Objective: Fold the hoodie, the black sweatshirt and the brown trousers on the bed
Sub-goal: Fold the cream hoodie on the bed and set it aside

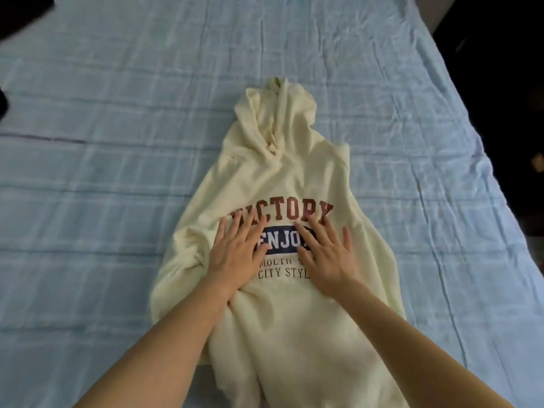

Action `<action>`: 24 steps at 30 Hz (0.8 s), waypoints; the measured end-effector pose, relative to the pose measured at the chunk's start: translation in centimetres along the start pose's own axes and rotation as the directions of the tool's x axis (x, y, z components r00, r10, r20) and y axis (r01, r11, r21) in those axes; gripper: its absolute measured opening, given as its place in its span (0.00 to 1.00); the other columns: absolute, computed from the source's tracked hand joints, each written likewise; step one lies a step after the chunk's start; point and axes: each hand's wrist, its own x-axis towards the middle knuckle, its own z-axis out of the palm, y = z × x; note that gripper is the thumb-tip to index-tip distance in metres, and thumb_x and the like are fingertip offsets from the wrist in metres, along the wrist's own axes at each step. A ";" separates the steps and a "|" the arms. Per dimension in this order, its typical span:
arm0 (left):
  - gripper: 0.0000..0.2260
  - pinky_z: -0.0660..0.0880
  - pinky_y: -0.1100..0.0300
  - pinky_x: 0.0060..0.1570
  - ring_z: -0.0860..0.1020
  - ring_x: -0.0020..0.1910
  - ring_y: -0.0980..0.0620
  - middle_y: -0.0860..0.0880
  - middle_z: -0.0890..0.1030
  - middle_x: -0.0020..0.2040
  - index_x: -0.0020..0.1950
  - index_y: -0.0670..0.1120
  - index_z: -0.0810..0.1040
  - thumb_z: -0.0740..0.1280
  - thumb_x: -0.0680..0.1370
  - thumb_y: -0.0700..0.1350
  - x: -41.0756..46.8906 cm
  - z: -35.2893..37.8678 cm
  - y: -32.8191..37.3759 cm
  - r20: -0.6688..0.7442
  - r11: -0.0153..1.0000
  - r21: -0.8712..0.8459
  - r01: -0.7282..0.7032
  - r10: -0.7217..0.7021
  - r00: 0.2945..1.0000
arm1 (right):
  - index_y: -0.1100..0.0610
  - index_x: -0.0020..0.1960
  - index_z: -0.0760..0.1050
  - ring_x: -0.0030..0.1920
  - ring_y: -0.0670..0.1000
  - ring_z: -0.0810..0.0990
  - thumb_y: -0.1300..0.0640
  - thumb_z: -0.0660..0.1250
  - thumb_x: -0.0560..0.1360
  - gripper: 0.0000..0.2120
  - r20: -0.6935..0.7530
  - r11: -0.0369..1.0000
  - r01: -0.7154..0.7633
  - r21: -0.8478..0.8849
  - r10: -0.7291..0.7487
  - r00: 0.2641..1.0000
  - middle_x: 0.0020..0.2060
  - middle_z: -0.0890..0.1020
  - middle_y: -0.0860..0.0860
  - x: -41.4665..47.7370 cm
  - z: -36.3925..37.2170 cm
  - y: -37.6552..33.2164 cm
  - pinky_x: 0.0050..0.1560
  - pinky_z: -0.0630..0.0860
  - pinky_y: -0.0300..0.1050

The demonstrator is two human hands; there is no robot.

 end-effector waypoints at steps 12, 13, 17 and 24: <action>0.27 0.40 0.46 0.77 0.41 0.79 0.46 0.48 0.39 0.80 0.79 0.54 0.36 0.40 0.82 0.60 -0.7 -1.3 1.3 0.156 0.999 0.019 0.050 -0.052 0.986 | 0.40 0.81 0.42 0.81 0.53 0.42 0.41 0.43 0.83 0.27 -0.028 1.000 -0.022 0.006 0.022 0.999 0.82 0.47 0.46 -0.5 2.0 0.0 0.79 0.40 0.60; 0.28 0.41 0.45 0.77 0.42 0.79 0.46 0.47 0.41 0.81 0.80 0.53 0.40 0.41 0.82 0.60 -1.9 -2.1 2.1 0.201 0.998 -0.004 0.068 -0.066 0.977 | 0.43 0.82 0.44 0.81 0.54 0.43 0.42 0.44 0.84 0.27 0.015 0.999 -0.026 0.030 0.025 1.000 0.82 0.47 0.47 -1.5 1.4 -0.4 0.79 0.42 0.59; 0.28 0.39 0.44 0.75 0.46 0.80 0.48 0.52 0.50 0.81 0.80 0.56 0.50 0.40 0.81 0.62 -11.4 -1.9 4.7 0.132 0.995 -0.101 0.002 0.011 0.991 | 0.44 0.81 0.51 0.81 0.52 0.47 0.43 0.46 0.84 0.26 0.106 0.969 -0.020 0.245 -0.007 0.994 0.81 0.52 0.46 -10.3 1.1 -1.8 0.77 0.45 0.56; 0.27 0.49 0.42 0.75 0.54 0.79 0.44 0.49 0.60 0.79 0.78 0.50 0.62 0.50 0.81 0.59 -21.7 3.0 6.4 -0.109 0.993 -0.109 -0.046 0.034 0.993 | 0.41 0.81 0.40 0.81 0.52 0.46 0.42 0.44 0.84 0.27 0.068 0.988 0.029 0.151 -0.040 0.997 0.81 0.48 0.45 -22.3 6.0 -1.7 0.78 0.41 0.50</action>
